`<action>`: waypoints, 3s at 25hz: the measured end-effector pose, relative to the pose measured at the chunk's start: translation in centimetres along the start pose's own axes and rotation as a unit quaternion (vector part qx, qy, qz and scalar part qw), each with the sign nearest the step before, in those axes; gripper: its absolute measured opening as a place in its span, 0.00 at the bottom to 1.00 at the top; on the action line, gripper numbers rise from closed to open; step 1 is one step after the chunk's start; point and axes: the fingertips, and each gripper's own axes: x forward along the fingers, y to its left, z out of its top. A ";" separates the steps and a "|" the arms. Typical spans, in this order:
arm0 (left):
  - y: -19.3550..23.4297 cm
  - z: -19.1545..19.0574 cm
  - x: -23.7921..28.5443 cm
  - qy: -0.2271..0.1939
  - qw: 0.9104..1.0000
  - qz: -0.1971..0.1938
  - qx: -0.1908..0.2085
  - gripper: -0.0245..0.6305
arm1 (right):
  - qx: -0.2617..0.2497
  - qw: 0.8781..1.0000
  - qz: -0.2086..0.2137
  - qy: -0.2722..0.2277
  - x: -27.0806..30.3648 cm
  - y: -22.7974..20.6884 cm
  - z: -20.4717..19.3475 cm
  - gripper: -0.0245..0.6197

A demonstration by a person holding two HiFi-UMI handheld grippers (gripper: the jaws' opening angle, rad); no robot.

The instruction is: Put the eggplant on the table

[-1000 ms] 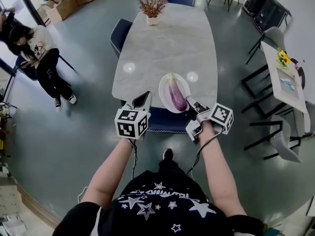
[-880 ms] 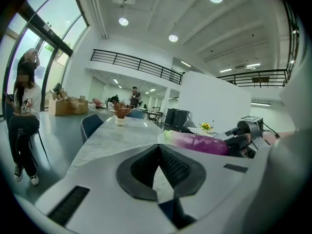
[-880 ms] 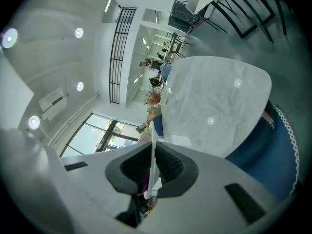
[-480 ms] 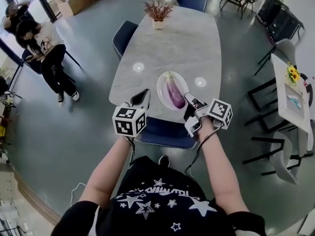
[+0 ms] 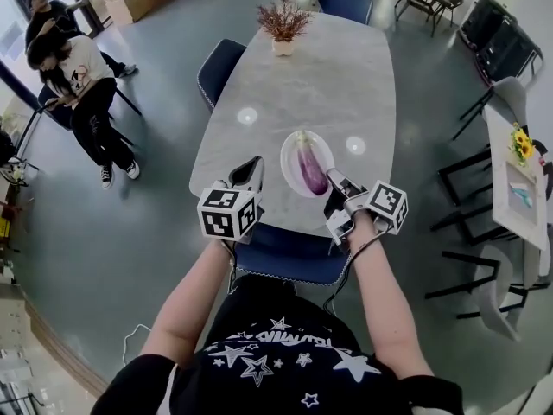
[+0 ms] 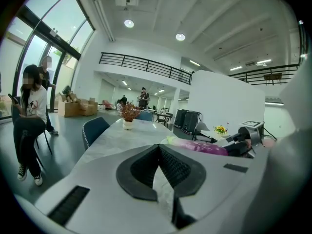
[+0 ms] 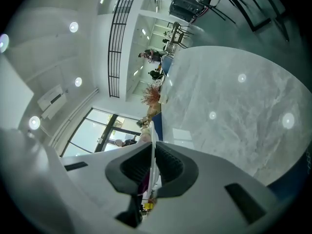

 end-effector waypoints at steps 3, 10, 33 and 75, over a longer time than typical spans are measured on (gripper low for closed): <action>0.6 0.4 2.2 0.005 1.000 -0.008 0.003 0.05 | -0.009 1.000 -0.007 0.001 1.2 -0.1 1.1 0.07; 1.5 2.4 8.8 0.014 1.000 -0.025 0.013 0.05 | -0.007 1.000 -0.006 -0.014 4.7 -1.0 6.7 0.07; 7.6 -2.8 22.8 0.084 0.996 -0.034 -0.026 0.05 | 0.037 0.996 -0.077 -0.027 15.2 -11.9 12.9 0.07; 8.4 -4.8 23.0 0.085 0.996 -0.022 -0.034 0.05 | -0.039 0.984 -0.174 -0.013 17.5 -15.7 12.2 0.08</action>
